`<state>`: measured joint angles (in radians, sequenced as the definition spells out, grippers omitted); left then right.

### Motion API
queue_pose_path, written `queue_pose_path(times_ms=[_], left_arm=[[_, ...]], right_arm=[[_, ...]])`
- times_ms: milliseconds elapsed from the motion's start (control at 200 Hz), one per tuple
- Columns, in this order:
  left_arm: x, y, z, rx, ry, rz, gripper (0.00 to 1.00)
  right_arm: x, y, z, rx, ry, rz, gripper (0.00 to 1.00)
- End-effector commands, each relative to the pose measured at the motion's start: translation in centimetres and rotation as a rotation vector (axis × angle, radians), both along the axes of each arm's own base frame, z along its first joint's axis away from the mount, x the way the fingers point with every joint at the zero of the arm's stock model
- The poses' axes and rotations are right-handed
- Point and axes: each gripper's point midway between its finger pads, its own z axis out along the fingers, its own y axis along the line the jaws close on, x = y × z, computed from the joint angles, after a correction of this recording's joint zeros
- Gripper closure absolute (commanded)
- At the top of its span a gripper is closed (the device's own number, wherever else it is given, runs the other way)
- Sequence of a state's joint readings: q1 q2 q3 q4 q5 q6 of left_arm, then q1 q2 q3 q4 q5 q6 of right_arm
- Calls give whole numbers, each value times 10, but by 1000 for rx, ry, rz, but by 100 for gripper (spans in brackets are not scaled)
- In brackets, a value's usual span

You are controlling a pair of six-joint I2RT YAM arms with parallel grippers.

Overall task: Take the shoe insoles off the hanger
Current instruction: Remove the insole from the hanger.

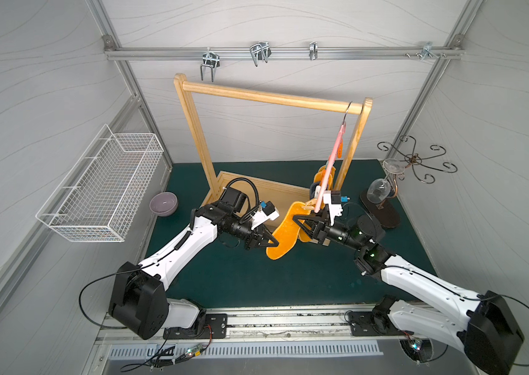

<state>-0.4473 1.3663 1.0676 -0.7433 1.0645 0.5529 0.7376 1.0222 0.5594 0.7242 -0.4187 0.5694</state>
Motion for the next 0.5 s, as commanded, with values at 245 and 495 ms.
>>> queue_pose_path(times_ms=[245,495], left_arm=[[-3,0,8,-19,-87,-39,100],[-11,2,0,-24,-118,-85,100]], right_arm=[[-28,-37,19,-23,-371,-125,35],[-27,-53,11,-119,-492,-223,26]])
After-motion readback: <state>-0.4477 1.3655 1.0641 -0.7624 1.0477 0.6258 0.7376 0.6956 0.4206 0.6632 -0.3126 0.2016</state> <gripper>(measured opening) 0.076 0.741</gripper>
